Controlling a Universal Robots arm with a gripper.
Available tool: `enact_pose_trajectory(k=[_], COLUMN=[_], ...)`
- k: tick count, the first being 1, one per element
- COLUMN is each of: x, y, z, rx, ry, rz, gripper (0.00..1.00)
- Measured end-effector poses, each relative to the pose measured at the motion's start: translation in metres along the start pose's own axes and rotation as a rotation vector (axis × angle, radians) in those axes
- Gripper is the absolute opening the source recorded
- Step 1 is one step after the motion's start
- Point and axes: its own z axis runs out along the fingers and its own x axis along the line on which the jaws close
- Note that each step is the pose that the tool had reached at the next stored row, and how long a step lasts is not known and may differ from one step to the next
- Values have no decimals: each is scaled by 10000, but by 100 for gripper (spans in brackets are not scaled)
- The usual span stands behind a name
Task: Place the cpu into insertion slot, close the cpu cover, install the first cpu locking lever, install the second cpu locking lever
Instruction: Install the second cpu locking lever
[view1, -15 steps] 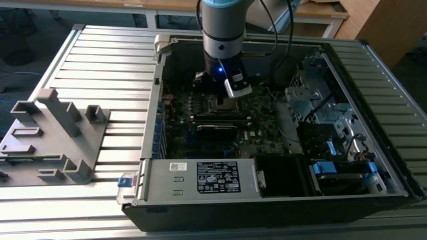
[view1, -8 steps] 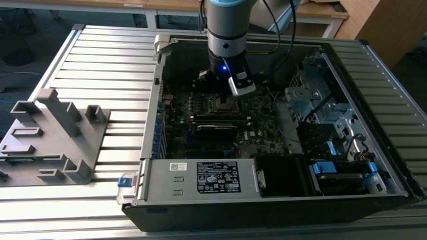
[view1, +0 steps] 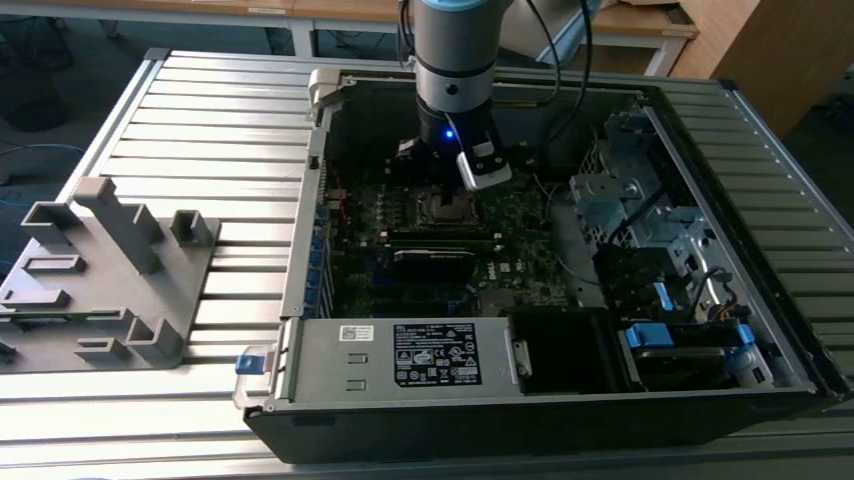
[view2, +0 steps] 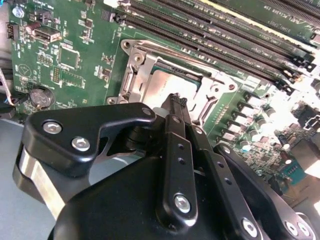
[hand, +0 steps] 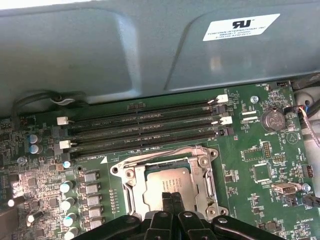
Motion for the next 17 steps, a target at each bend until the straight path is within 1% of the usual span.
enact_pose_trajectory(k=[2,3,4,5,6,10,14,17], x=[0,-1,-1,-2,-2,-5,-45,-47], y=[0,1,0,1,0,1,7,8], z=[0,1,2,1,1,2,6,6], rx=[0,5,27,43,47,46,55,56], ry=[0,37,158,239,259,265,312,316], rz=[0,4,17,23,25,24,29,30], gripper=[11,11,11,11,11,11,11,11])
